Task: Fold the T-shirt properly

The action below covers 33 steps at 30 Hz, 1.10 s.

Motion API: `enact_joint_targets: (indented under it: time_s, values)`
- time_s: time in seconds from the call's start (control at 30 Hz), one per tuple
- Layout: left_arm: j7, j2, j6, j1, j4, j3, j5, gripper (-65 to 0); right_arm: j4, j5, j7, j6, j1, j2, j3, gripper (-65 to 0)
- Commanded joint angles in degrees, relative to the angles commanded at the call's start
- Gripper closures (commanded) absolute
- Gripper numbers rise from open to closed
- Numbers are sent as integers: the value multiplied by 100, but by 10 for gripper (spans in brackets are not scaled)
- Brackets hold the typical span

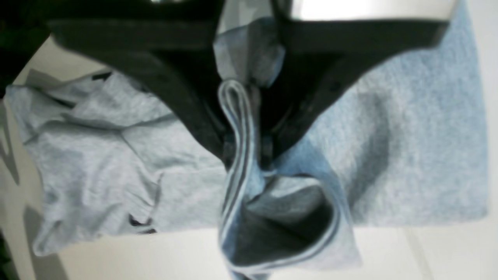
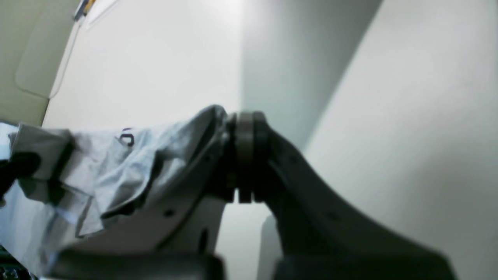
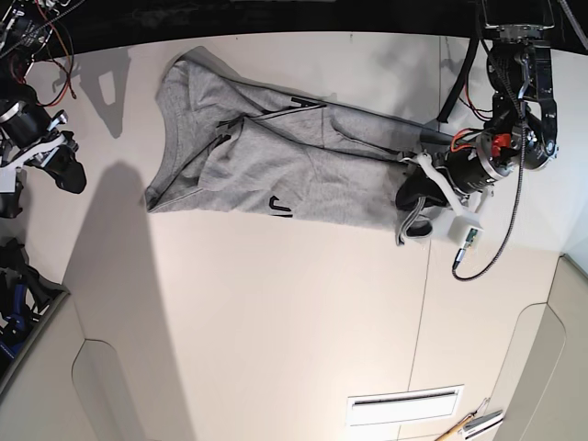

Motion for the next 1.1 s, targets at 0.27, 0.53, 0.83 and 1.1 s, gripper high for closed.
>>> enact_joint_targets:
  time_s: [0.27,0.53,0.83,1.1]
  values:
    - [-66,2,0,-2,0,1217,-308,-278,-13,4,35,0,-413,-166,-350,-297]
    - [-4,0,0,-4,2,1698,-304,-277,-76,-44,44,0,-651,-455,-1040,-297]
    - [223,-2,0,-2,2,1687,-308,-277,-800,-37,240,2,-664,-544,-1687,-297]
    - [232,-2,0,-2,297,1663,-304,-277,-815,74,293,28,-660,-544,-2039,-297]
